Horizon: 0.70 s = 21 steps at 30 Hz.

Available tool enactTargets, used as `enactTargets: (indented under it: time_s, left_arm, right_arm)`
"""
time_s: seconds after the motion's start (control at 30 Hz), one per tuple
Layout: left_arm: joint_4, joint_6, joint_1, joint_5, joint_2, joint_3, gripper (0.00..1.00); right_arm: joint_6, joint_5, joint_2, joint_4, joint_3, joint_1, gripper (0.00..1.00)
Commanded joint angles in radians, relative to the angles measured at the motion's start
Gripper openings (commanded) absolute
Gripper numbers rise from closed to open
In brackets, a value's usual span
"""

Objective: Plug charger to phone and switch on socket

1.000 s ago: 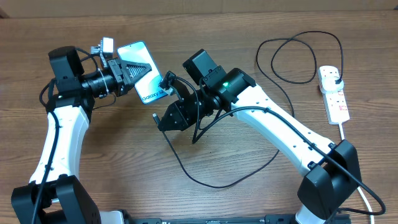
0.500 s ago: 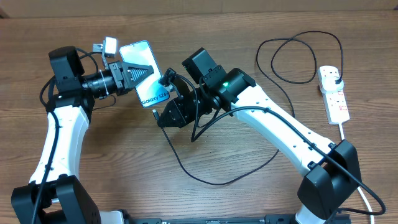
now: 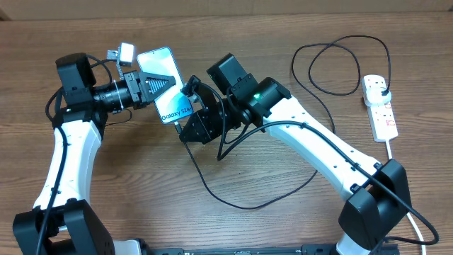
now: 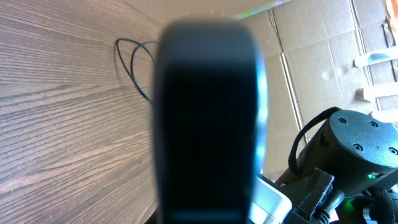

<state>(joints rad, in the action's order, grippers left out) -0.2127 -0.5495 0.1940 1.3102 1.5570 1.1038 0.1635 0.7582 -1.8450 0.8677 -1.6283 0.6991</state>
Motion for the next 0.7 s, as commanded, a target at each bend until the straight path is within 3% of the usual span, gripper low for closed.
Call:
enactTargets:
  time_s: [0.0, 0.67]
  left_arm:
    - [0.003, 0.019, 0.005, 0.04, -0.027, 0.011, 0.04]
    - [-0.136, -0.019, 0.053, -0.027, -0.027, 0.011, 0.04]
  right_arm:
    - [0.005, -0.003, -0.001, -0.007, -0.006, -0.006, 0.04]
    - [0.006, -0.002, -0.001, -0.011, -0.006, -0.007, 0.04]
